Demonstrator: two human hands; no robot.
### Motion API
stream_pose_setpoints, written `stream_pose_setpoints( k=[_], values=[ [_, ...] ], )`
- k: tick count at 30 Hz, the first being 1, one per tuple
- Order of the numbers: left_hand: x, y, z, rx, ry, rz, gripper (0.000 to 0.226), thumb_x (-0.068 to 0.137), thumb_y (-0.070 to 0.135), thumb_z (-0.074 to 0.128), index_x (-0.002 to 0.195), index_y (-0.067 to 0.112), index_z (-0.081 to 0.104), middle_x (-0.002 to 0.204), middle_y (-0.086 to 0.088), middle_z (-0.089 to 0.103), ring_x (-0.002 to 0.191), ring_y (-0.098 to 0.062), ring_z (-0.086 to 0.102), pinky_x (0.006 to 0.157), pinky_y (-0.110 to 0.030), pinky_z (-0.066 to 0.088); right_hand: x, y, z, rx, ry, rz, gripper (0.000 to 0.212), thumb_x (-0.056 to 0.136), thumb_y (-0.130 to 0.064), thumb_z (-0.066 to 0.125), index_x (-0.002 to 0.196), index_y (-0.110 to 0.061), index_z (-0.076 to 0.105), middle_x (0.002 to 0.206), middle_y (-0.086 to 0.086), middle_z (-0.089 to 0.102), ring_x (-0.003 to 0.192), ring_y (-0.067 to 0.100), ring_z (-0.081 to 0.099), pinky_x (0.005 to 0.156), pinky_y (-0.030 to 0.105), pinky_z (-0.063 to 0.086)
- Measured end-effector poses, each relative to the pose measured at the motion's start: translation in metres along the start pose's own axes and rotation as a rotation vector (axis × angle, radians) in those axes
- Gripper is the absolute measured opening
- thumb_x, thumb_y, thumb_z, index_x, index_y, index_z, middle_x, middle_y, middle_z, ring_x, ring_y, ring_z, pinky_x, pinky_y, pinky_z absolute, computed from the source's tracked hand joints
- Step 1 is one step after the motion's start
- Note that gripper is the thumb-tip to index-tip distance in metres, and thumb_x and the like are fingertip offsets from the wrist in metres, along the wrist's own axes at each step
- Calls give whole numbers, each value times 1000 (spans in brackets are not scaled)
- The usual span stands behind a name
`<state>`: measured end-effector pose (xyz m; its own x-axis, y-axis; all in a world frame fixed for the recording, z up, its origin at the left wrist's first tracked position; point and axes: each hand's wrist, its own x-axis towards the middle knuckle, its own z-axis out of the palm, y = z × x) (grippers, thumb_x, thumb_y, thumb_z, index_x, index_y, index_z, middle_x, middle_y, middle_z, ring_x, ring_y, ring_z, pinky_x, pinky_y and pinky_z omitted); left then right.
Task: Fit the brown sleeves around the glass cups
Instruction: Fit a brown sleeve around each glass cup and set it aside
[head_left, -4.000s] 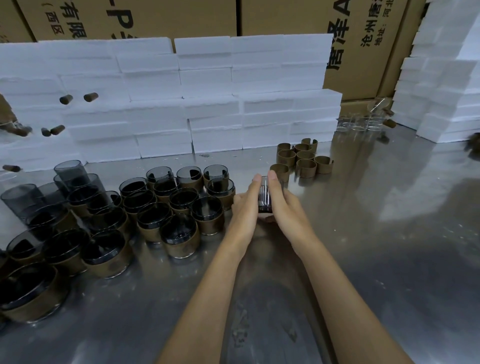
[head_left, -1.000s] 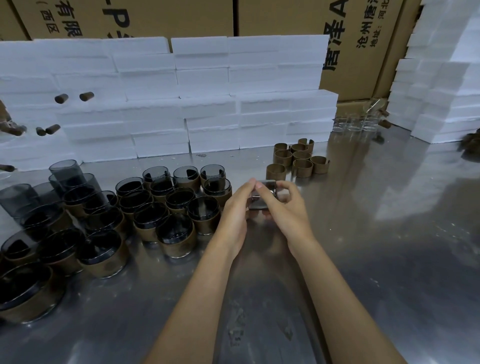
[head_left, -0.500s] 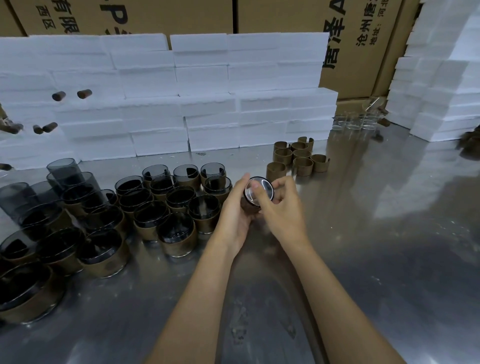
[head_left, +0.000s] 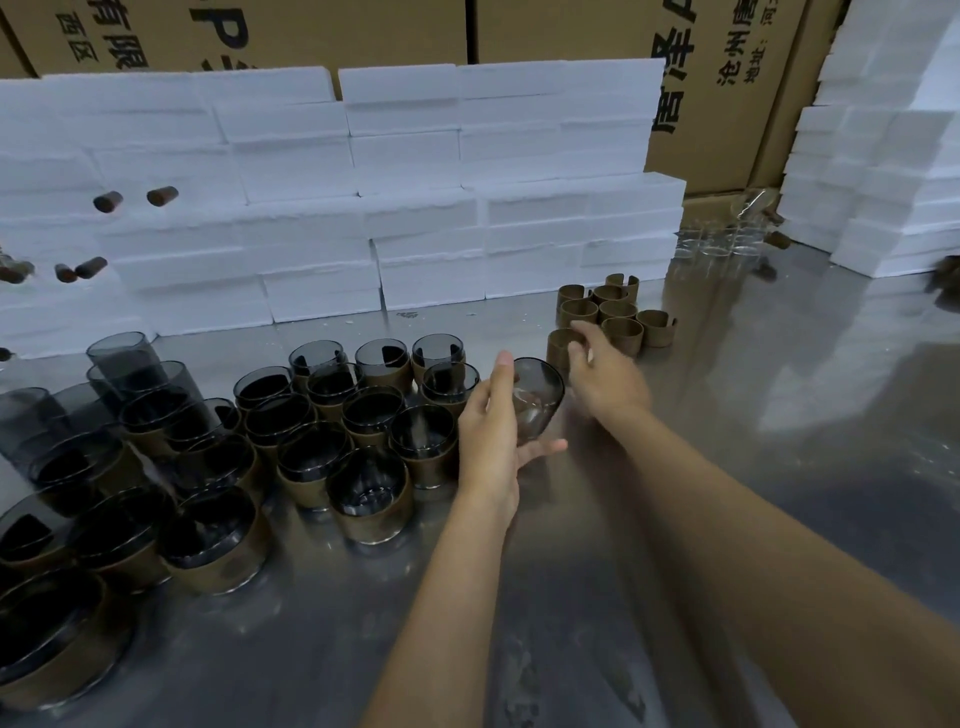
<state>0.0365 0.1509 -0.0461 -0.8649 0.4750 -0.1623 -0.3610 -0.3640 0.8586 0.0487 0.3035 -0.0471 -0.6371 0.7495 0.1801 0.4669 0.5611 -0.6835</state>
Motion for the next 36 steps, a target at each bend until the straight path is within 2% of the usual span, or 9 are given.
stream_pose_setpoints(
  k=[6, 12, 15, 18, 21, 25, 31, 34, 36],
  values=[
    [2, -1, -1, -85, -33, -18, 18, 96, 29, 72, 104, 13, 74, 109, -12, 63, 108, -23, 69, 69, -38, 64, 7, 1, 18, -139, 58, -26, 38, 107, -47, 31, 102, -21, 58, 112, 11, 70, 107, 37, 62, 81, 38, 36],
    [1, 1, 0, -133, -38, -30, 17, 97, 30, 71, 102, 15, 73, 110, -6, 64, 102, -17, 66, 72, -39, 64, -12, 3, -2, 439, 130, 66, 28, 98, -31, 48, 77, -12, 51, 80, 14, 67, 71, 29, 64, 63, 34, 51],
    [-1, 5, 1, -159, -47, -54, 30, 99, 41, 66, 112, 14, 68, 122, -14, 67, 107, -25, 70, 72, -39, 64, -35, 0, -17, 582, 91, -10, 26, 97, -16, 47, 71, -14, 46, 67, 10, 56, 57, 19, 49, 46, 23, 38],
    [-5, 6, 0, -134, -79, -50, 52, 98, 51, 60, 124, 6, 62, 130, -21, 65, 114, -31, 70, 74, -37, 63, -63, -4, -27, 517, 34, -186, 26, 100, -12, 45, 73, -13, 43, 62, -4, 45, 60, 15, 38, 56, 29, 29],
    [-11, 5, -4, 0, -175, -2, 65, 89, 54, 69, 132, 7, 58, 117, -16, 72, 110, -25, 72, 75, -30, 60, -87, -8, -30, 67, 26, -349, 16, 97, -26, 45, 81, -20, 44, 66, -8, 52, 63, 11, 48, 56, 31, 32],
    [-15, 4, -5, 57, -234, -4, 65, 80, 33, 85, 134, 13, 55, 118, -10, 72, 94, -14, 76, 71, -23, 58, -101, -18, -37, -121, 81, -406, 12, 100, -33, 44, 89, -29, 44, 86, -6, 58, 76, 21, 54, 59, 34, 34],
    [-9, 3, -8, -2, -190, -7, 52, 91, 23, 77, 136, 5, 57, 131, -20, 65, 119, -27, 68, 95, -43, 60, -98, -36, -43, 613, 7, -153, 19, 99, -11, 58, 82, -19, 60, 103, -2, 49, 88, 7, 52, 80, 14, 41],
    [-6, 2, -10, -15, -196, -15, 56, 89, 24, 80, 136, 5, 57, 133, -19, 63, 120, -26, 67, 95, -44, 60, -86, -42, -41, 801, 19, 70, 8, 98, -30, 62, 98, -22, 60, 104, -8, 58, 93, 3, 55, 91, 29, 47],
    [-5, 2, -11, -25, -218, -15, 62, 85, 28, 84, 136, 4, 58, 130, -20, 66, 117, -27, 70, 96, -46, 60, -80, -43, -32, 817, -131, 175, 34, 94, -51, 63, 112, -23, 61, 108, -10, 63, 100, 5, 60, 87, 31, 49]
  ],
)
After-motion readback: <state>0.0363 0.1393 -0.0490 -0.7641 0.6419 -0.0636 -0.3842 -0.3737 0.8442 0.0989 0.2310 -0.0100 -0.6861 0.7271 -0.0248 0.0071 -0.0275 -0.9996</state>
